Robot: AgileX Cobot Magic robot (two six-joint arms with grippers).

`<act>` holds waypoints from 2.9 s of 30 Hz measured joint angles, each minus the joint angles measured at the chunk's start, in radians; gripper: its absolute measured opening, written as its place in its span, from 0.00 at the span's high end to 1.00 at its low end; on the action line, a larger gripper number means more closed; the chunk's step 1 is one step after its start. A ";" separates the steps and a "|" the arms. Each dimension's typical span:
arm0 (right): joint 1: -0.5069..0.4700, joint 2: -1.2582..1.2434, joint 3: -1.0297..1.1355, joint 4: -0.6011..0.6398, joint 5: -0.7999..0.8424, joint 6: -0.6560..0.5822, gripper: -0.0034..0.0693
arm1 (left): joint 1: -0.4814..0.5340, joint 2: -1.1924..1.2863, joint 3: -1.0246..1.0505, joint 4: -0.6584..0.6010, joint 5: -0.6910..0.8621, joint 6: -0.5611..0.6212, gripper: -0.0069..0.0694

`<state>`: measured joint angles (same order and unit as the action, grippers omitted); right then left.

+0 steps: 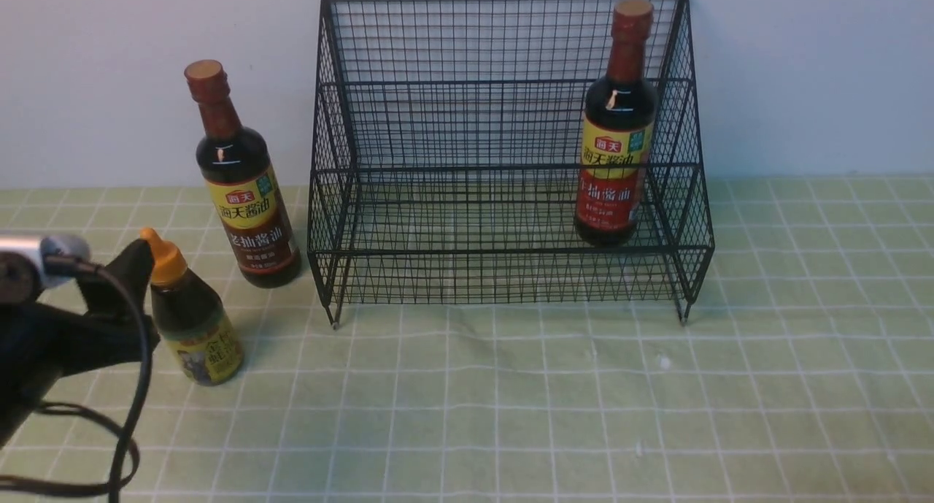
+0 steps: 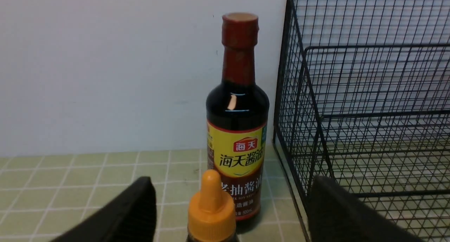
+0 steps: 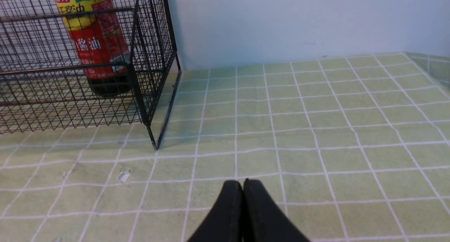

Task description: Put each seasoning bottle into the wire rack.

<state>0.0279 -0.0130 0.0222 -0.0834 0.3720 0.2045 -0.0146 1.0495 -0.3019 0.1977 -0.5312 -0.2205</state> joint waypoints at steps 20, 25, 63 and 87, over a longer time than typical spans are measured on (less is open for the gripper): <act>0.000 0.000 0.000 0.000 0.000 -0.003 0.97 | 0.000 0.493 -0.159 -0.052 -0.204 0.027 0.56; 0.000 0.000 0.000 -0.001 0.000 -0.003 0.97 | 0.000 0.373 -0.155 0.004 -0.136 0.006 0.56; 0.000 0.000 0.000 -0.001 0.000 -0.004 0.97 | -0.254 0.667 -0.721 0.526 0.007 -0.496 0.56; 0.000 0.000 0.000 -0.001 0.000 -0.004 0.97 | -0.236 0.416 -0.731 0.668 0.399 -0.640 0.27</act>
<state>0.0279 -0.0130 0.0222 -0.0841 0.3720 0.2006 -0.2509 1.4658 -1.0328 0.8655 -0.1320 -0.8606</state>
